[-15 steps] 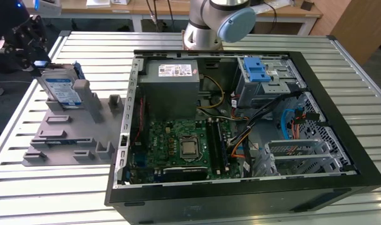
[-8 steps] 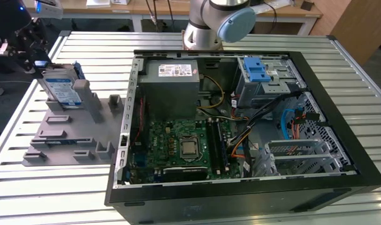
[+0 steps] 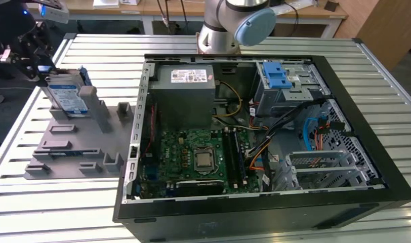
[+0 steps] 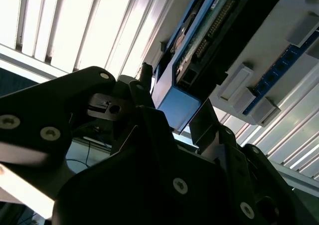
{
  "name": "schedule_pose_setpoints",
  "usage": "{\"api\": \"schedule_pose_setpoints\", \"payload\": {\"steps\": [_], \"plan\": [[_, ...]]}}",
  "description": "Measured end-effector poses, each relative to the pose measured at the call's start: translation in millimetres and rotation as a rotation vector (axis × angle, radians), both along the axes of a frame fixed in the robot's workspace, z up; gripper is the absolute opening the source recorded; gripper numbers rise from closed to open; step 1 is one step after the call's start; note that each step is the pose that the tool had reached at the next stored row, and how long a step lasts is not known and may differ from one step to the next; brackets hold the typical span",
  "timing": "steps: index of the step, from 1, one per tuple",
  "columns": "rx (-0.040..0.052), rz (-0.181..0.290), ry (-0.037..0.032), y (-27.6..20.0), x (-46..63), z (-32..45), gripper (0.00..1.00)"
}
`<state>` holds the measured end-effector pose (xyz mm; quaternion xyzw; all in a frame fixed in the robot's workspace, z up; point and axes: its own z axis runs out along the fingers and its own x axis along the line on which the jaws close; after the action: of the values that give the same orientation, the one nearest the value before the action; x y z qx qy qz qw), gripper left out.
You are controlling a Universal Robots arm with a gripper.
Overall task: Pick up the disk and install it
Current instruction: 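Pick up the disk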
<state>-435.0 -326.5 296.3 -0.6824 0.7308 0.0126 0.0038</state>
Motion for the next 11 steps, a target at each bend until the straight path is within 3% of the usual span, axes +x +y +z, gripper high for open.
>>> {"api": "schedule_pose_setpoints", "payload": {"steps": [8, 10, 11], "plan": [[0.0, 0.0, 0.0, 0.0, 0.0, -7.6, 0.56], [0.0, 0.0, 0.0, 0.0, 0.0, -8.7, 0.55], [-0.0004, 0.0, 0.0, 0.0, 0.1, -9.1, 0.48]]}}
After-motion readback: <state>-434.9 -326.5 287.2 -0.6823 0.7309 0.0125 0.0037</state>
